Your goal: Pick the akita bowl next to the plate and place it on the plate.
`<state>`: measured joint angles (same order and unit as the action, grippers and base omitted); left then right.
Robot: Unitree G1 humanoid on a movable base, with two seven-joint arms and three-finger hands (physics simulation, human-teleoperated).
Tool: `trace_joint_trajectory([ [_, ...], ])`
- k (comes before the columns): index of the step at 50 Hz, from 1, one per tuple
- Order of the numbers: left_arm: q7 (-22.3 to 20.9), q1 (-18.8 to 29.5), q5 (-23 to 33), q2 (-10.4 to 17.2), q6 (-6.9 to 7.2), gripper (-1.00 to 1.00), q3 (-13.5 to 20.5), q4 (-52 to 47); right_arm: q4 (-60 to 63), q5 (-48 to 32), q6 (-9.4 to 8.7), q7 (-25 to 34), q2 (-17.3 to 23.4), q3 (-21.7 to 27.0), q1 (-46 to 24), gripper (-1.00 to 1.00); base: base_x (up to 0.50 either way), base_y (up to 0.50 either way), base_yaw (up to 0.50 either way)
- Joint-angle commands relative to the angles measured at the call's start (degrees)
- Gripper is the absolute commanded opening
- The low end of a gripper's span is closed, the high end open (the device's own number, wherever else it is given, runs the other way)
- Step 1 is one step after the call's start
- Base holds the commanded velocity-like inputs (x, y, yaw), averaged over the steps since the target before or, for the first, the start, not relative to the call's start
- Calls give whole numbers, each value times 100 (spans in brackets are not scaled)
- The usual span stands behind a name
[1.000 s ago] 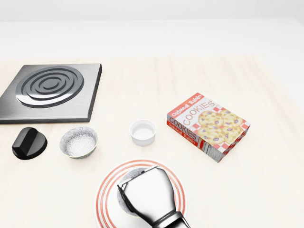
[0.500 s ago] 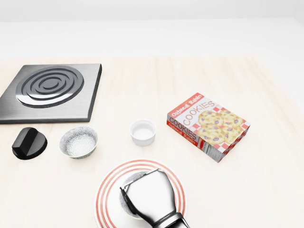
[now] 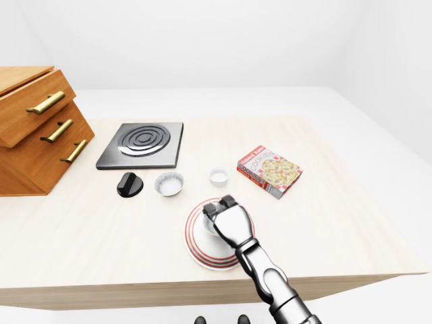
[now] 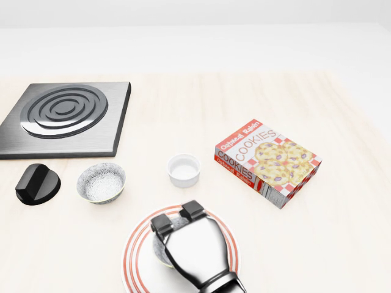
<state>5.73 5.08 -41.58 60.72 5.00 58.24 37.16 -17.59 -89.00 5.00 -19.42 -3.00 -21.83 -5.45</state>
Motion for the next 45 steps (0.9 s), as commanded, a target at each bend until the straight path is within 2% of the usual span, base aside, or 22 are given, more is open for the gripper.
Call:
trace_joint_trajectory([
  [1,10,-4,-8,7,0,100,6,-14,432,148,0,635,113,57,175,100,0,0,0],
  [14,16,6,-11,9,0,100,10,-16,836,-367,0,1223,318,16,399,100,0,0,0],
  [18,13,7,-6,-6,0,100,-2,-2,1140,-290,0,1454,310,82,413,100,0,0,0],
  [45,21,19,-44,25,0,100,-62,82,2093,-187,0,1983,334,246,374,100,0,0,0],
])
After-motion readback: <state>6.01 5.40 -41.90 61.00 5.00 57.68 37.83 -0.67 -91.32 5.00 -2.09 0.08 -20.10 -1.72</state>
